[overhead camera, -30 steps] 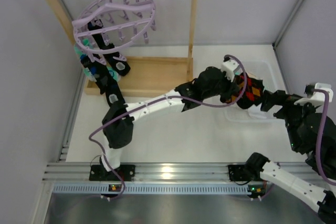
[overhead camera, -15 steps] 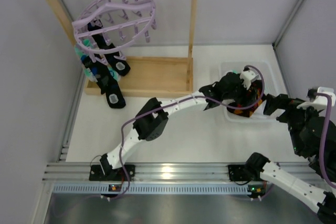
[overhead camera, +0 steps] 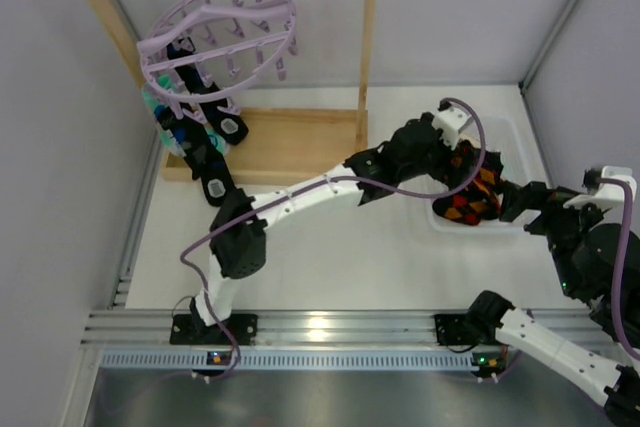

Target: Remove the socks clipped to the hanger

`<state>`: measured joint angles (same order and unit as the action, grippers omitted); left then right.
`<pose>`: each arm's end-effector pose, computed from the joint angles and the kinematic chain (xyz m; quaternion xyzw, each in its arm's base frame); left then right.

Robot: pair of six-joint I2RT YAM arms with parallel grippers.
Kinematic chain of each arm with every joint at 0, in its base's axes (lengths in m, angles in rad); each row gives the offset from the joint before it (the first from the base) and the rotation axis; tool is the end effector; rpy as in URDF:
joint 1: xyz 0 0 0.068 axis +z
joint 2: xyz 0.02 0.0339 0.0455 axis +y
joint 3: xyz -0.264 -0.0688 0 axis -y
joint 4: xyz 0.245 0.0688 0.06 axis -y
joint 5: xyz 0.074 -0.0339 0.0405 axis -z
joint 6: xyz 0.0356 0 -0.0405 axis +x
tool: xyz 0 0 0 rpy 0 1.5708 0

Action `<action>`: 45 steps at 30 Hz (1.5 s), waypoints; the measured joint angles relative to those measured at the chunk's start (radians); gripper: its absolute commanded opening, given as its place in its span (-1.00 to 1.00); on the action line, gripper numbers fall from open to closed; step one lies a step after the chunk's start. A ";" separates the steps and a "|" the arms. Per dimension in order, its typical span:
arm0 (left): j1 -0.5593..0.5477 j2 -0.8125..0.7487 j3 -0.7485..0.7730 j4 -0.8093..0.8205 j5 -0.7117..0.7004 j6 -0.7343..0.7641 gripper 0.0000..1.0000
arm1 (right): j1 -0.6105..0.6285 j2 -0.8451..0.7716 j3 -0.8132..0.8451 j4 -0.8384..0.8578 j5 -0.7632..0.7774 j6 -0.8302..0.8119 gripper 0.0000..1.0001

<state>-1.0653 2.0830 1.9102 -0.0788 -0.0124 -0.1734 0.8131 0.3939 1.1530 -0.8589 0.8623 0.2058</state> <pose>0.2460 -0.4436 0.3333 0.3374 0.7146 -0.3517 0.5018 0.0261 -0.0118 0.4173 0.0662 0.7267 0.0267 0.6833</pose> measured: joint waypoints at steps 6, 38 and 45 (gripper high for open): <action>-0.004 -0.305 -0.273 0.035 -0.247 -0.025 0.97 | 0.000 0.000 -0.016 0.016 -0.030 0.001 0.99; 0.871 -1.028 -1.324 0.089 -0.675 -0.131 0.96 | 0.000 0.291 -0.225 0.369 -0.414 -0.002 0.99; 0.970 -0.979 -1.332 0.228 -0.637 -0.037 0.97 | 0.000 0.296 -0.264 0.413 -0.481 -0.003 0.99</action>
<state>-0.0948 1.1042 0.5781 0.1490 -0.6491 -0.2108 0.8131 0.6903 0.8886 -0.4461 0.3813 0.2024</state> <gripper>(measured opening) 0.984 0.993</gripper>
